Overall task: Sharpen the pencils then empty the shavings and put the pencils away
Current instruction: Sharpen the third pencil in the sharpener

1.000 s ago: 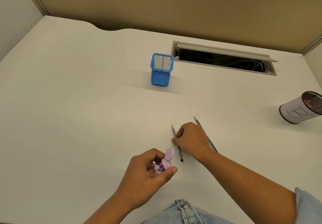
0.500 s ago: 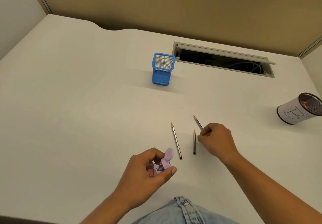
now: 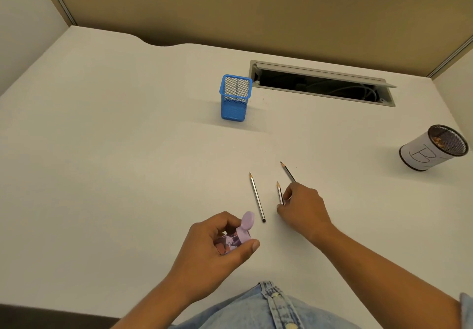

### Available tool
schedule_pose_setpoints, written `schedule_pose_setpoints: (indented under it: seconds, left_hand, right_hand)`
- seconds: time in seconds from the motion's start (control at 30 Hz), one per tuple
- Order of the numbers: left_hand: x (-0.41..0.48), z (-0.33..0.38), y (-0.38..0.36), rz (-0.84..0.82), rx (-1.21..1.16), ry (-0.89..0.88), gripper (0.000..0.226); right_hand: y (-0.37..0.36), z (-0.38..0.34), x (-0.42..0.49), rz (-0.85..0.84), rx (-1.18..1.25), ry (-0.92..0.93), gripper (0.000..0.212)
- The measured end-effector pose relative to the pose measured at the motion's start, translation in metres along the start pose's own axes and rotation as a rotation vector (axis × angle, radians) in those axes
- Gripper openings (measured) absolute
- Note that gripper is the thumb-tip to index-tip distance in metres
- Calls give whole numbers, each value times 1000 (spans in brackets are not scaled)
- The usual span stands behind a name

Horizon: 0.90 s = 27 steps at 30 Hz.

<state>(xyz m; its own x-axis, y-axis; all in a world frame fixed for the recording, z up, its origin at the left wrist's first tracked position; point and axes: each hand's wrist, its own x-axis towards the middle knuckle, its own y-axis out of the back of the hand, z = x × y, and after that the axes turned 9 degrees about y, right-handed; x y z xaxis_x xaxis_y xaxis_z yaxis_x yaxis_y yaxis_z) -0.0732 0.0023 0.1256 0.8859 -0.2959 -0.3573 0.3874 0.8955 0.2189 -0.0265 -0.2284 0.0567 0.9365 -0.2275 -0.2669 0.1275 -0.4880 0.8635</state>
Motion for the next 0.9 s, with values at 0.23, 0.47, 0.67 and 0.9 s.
schedule_pose_setpoints:
  seconds: [0.23,0.47,0.67,0.9]
  left_hand:
    - [-7,7,4,34,-27,0,10]
    - [-11,15,11,69,-59,-46,15]
    - [-14,20,10,43,-67,-57,27]
    - [-16,27,7,6,2,-77,15]
  right_hand:
    - [36,-17,-24,69,247,56,12]
    - [97,-46,-89,-53,641,350,33]
    - [99,-54,-115,-1,635,445,19]
    - [95,-48,-118,53,489,579,11]
